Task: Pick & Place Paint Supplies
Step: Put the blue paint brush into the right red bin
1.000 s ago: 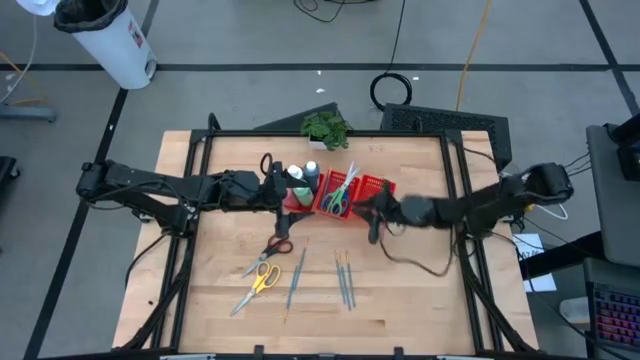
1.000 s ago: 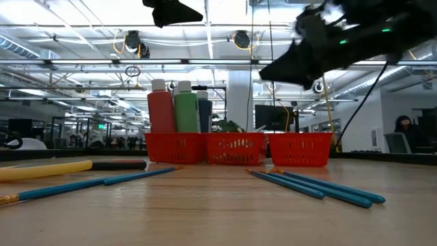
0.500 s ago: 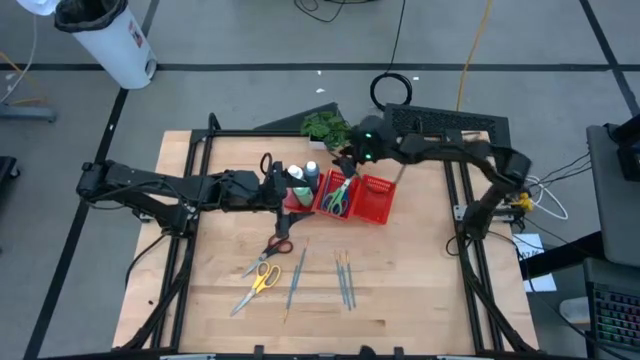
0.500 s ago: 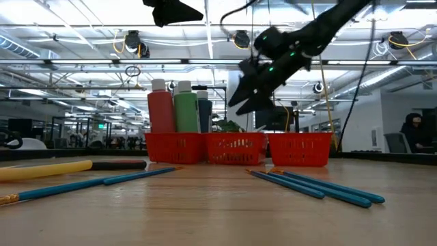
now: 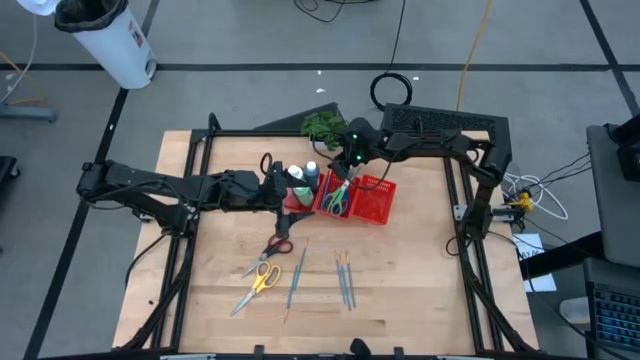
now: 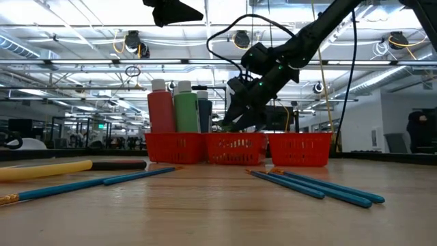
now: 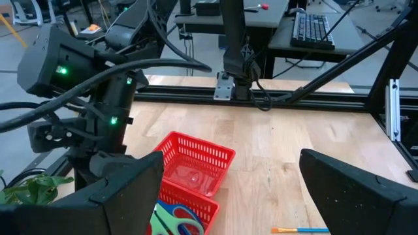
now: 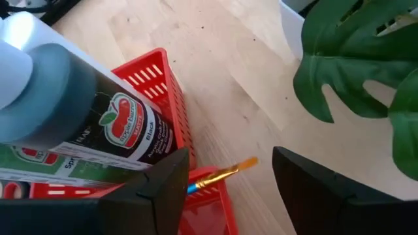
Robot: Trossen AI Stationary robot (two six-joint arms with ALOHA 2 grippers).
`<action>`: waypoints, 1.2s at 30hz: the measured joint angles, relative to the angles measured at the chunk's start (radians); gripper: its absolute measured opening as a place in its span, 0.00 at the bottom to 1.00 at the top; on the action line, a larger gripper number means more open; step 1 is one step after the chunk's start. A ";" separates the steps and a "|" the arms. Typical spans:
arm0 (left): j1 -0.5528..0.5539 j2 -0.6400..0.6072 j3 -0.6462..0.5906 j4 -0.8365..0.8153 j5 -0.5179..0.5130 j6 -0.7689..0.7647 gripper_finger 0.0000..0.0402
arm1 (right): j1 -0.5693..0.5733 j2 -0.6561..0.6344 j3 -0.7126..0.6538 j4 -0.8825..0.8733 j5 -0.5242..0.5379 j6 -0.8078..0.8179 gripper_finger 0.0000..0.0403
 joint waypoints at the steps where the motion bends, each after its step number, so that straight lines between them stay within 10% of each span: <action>1: 0.000 0.000 0.000 0.000 0.000 0.000 0.91 | 0.000 0.000 0.000 0.000 0.000 0.000 0.52; 36: 0.000 0.000 0.000 -0.001 0.000 0.000 0.91 | 0.042 0.073 -0.050 0.135 0.021 -0.008 0.31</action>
